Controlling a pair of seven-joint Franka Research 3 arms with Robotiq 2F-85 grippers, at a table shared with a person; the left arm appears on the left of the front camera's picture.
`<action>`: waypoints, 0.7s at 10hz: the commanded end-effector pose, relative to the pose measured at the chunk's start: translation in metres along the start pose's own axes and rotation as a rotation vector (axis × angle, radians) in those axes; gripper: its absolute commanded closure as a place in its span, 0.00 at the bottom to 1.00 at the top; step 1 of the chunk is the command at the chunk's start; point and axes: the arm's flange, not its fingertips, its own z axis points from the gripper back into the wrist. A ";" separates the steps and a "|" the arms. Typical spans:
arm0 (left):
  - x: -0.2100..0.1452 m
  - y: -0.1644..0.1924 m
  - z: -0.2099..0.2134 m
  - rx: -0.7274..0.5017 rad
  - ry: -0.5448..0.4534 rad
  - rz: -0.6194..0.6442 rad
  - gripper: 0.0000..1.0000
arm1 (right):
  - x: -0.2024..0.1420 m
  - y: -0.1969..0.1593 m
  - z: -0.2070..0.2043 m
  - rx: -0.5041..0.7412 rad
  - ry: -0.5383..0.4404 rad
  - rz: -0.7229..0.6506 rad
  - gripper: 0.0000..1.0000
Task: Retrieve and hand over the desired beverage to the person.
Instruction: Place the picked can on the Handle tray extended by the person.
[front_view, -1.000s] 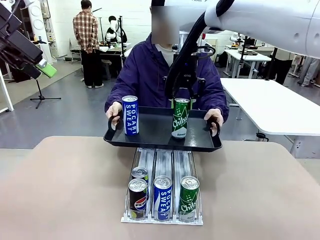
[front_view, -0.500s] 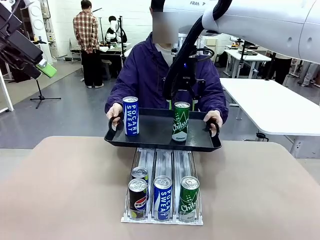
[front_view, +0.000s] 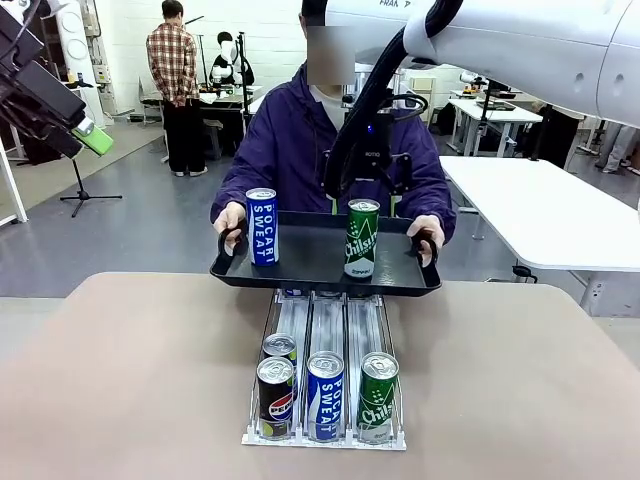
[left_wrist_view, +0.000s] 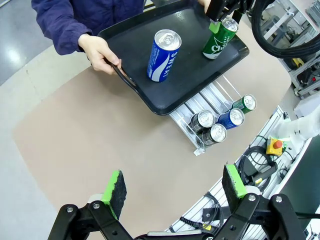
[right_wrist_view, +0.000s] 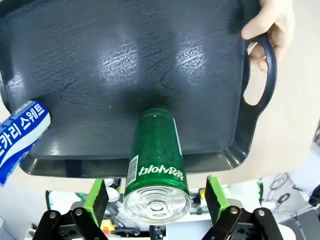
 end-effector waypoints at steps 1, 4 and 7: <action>-0.001 0.000 0.000 -0.003 0.000 0.013 0.00 | -0.003 0.006 0.015 -0.013 -0.010 0.015 0.00; -0.001 0.000 0.000 -0.003 0.000 0.013 0.00 | -0.082 -0.026 0.053 0.013 -0.098 -0.009 0.00; -0.001 0.000 0.000 -0.003 0.000 0.013 0.00 | -0.152 -0.051 0.048 0.040 -0.155 -0.008 0.00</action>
